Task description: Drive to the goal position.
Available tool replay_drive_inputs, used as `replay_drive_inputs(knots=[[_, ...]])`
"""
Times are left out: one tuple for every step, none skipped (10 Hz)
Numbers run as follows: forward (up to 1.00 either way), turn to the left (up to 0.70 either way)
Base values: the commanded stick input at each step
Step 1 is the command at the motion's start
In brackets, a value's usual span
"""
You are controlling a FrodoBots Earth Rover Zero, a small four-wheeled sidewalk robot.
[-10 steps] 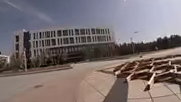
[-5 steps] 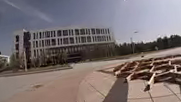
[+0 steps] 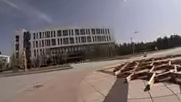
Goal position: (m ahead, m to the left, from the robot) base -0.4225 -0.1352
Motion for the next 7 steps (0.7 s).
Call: replay_drive_inputs(knots=[[0.05,0.00],[0.05,0.00],[0.05,0.00],[0.05,0.00],[0.05,0.00],[0.05,0.00],[0.05,0.00]])
